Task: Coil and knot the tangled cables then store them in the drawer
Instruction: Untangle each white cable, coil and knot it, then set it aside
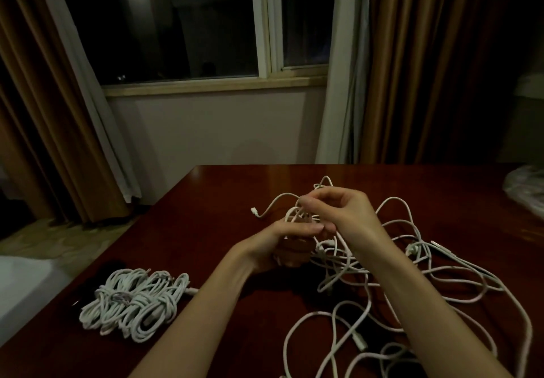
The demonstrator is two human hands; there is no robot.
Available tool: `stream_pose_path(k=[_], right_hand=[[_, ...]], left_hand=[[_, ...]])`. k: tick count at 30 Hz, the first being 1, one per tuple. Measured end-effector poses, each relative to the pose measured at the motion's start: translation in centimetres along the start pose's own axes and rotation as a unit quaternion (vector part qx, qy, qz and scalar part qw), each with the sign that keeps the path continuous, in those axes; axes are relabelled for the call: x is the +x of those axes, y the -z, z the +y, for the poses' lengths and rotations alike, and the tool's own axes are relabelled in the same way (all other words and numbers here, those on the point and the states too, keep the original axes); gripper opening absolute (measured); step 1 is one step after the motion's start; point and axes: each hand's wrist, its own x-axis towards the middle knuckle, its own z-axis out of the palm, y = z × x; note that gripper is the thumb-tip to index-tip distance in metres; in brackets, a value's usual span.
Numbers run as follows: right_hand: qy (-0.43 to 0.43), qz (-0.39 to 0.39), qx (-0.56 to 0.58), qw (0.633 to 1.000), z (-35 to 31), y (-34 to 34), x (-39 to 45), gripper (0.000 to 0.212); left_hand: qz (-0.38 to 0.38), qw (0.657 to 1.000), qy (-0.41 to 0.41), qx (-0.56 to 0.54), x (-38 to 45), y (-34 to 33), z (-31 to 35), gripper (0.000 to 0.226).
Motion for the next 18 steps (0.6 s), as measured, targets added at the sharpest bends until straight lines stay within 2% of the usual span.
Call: stream_pose_path(k=[1, 4, 6, 8, 10, 13, 16, 18], right_hand=[[-0.013, -0.010, 0.019, 1.000, 0.0, 0.1, 0.0, 0.016], [-0.044, -0.049, 0.091, 0.994, -0.1, 0.4, 0.0, 0.016], [-0.047, -0.049, 0.103, 0.992, -0.2, 0.3, 0.0, 0.017], [-0.030, -0.022, 0.093, 0.995, -0.1, 0.1, 0.0, 0.016], [-0.008, 0.026, 0.075, 0.997, 0.2, -0.1, 0.0, 0.013], [0.024, 0.081, 0.011, 0.996, 0.9, 0.0, 0.1, 0.004], [0.052, 0.104, -0.063, 0.991, 1.3, -0.1, 0.3, 0.012], [0.067, 0.117, -0.110, 0.985, 1.6, -0.2, 0.5, 0.012]], left_hand=[[0.008, 1.000, -0.002, -0.006, 0.0, 0.0, 0.0, 0.009], [0.031, 0.999, -0.016, -0.013, 0.0, 0.5, -0.1, 0.025], [0.027, 0.999, -0.014, -0.028, 0.1, 0.7, -0.2, 0.026], [0.015, 0.999, 0.003, -0.051, 0.2, 0.5, -0.3, 0.027], [0.004, 0.998, 0.021, -0.064, 0.5, 0.0, -0.4, 0.044], [0.008, 0.998, -0.002, -0.069, 0.9, -0.1, -0.2, 0.054], [0.091, 0.991, -0.061, -0.081, 1.1, 0.5, -0.3, 0.055], [0.146, 0.983, -0.073, -0.079, 1.3, 0.9, -0.5, 0.057]])
